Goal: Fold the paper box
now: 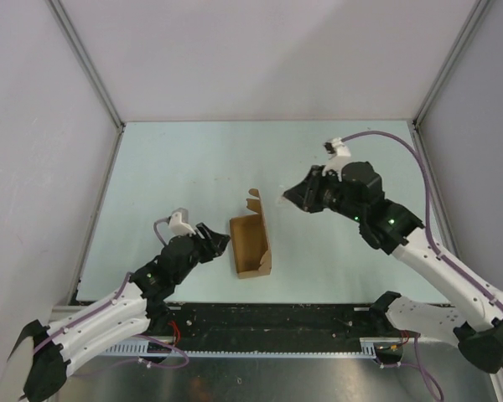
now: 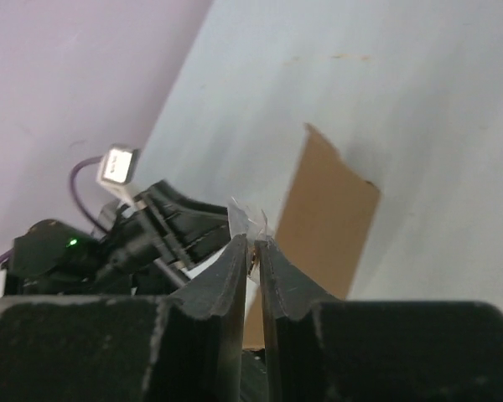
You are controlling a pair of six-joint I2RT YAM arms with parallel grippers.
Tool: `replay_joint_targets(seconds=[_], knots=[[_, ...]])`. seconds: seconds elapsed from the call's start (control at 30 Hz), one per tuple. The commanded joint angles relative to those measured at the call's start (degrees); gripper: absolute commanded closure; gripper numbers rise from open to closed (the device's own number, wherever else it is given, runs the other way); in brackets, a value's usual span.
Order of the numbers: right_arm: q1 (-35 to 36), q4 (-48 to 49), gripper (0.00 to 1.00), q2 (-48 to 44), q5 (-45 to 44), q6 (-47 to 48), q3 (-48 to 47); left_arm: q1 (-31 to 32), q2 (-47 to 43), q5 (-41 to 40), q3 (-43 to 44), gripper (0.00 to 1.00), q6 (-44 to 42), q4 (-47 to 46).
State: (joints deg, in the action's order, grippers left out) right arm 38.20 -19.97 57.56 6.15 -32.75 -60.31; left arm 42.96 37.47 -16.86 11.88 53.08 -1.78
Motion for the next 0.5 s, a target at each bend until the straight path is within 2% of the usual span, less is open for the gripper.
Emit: replay_joint_targets(seconds=[0.0,0.27,0.47], knots=[[5.91,5.64,0.84,4.48,2.73,-0.82,-3.84,-0.86,-1.00,-1.24,-0.45,0.41,0.97,0.02],[14.35,8.54,0.83,13.97,1.67,-0.30,-7.09,-1.30,-0.91,-1.07,-0.72,0.40,0.88,0.02],[15.51,7.84,0.82,18.90,-1.40,0.76,-9.65,-1.65,-1.70,-0.63,-1.24,0.40,0.80,0.20]])
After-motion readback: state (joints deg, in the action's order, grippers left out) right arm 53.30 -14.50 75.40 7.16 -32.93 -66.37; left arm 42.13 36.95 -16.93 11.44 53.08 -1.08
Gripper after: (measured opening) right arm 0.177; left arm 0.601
